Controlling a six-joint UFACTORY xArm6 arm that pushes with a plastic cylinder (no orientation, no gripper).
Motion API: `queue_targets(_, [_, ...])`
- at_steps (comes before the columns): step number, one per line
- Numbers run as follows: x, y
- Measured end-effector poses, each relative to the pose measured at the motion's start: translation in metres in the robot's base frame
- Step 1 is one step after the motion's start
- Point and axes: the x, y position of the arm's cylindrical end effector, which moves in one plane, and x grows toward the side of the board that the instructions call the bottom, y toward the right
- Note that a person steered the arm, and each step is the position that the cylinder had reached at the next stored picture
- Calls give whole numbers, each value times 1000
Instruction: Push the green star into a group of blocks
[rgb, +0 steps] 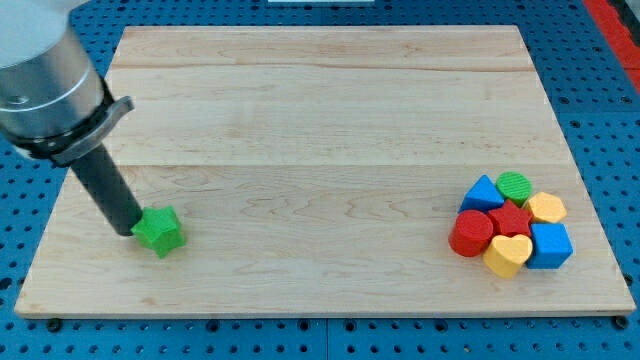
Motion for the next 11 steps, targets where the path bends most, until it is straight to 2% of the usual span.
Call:
queue_targets(5, [26,147])
queue_targets(7, [47,121])
queue_targets(8, [51,148])
queue_targets(10, [10,200])
queue_targets(11, [1,204])
